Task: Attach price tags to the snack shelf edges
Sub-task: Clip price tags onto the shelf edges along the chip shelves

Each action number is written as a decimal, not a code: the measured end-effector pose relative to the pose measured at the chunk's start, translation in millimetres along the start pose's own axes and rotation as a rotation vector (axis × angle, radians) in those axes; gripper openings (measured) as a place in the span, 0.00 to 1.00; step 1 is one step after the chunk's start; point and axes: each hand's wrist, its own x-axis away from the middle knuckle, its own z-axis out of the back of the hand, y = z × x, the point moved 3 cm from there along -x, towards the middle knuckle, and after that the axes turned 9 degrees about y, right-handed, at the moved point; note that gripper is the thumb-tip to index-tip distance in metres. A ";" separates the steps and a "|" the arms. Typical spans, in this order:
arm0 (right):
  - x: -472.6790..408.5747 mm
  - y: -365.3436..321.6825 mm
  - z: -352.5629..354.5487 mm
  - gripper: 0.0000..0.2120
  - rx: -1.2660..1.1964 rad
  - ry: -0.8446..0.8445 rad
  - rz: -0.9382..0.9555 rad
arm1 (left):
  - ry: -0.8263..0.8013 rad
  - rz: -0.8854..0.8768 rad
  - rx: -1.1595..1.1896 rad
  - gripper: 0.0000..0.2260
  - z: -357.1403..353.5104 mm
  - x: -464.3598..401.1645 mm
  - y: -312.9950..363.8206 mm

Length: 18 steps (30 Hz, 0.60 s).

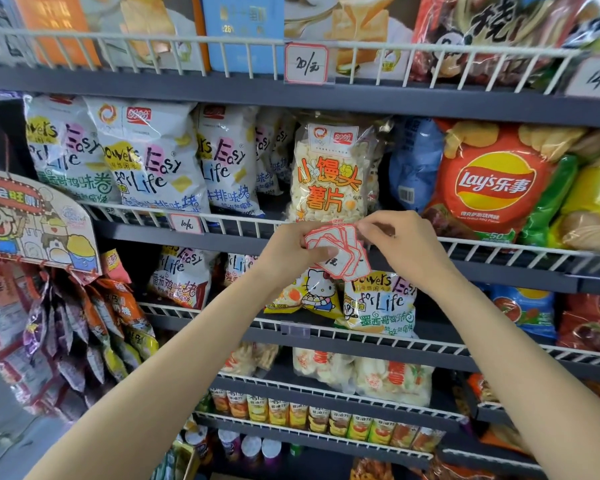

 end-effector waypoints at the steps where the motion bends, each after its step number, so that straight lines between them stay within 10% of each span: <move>1: 2.4 -3.0 -0.4 0.09 -0.046 -0.040 -0.020 | 0.005 -0.013 0.030 0.16 -1.5 1.3 3.0; 5: 15.4 -9.5 0.3 0.28 -0.174 -0.085 -0.118 | 0.022 0.009 0.134 0.14 -7.9 4.2 9.5; 10: 27.7 2.7 17.2 0.05 -0.346 -0.008 -0.292 | -0.159 0.116 0.320 0.08 -22.6 12.9 10.9; 18: 47.4 30.3 56.2 0.09 -0.473 0.030 -0.357 | -0.158 0.181 0.311 0.08 -64.9 22.6 27.8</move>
